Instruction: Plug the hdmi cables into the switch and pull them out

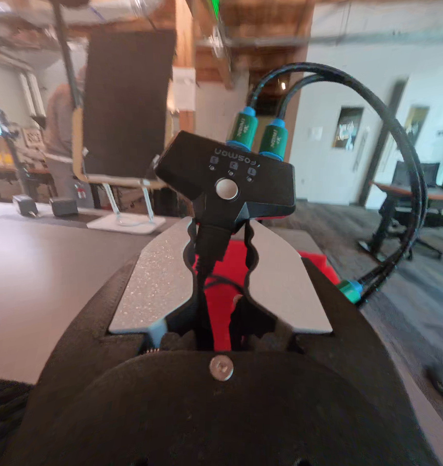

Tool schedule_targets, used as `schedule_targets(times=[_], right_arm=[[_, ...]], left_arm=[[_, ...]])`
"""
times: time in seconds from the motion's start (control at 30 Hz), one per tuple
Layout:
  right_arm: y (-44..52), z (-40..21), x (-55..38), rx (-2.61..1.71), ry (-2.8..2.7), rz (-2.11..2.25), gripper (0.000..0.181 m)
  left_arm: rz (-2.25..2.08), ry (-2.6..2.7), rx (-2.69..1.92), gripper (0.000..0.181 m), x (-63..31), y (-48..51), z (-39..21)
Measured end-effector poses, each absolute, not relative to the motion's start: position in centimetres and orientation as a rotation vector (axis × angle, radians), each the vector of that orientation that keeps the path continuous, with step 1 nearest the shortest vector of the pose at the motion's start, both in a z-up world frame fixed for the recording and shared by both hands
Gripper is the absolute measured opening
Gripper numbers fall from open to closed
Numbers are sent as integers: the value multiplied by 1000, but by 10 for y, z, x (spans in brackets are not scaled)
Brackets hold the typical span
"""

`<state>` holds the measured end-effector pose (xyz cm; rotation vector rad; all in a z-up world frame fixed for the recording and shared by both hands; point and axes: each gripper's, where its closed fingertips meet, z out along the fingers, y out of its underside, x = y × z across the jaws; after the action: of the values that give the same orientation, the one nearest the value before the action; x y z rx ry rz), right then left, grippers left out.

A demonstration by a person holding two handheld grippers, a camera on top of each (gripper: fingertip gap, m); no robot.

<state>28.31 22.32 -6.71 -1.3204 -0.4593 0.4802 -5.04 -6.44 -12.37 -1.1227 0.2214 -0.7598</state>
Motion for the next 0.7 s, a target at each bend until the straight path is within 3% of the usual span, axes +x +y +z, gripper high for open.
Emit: schedule_targets(times=[0.47, 0.7], right_arm=[[228, -259, 271, -2285, -1043, -64, 36], [227, -256, 267, -2312, -1015, 90, 40]], left_arm=[[-740, 224, -1102, 27, -51, -67, -122], [-738, 222, -1095, 27, -51, -67, -122]])
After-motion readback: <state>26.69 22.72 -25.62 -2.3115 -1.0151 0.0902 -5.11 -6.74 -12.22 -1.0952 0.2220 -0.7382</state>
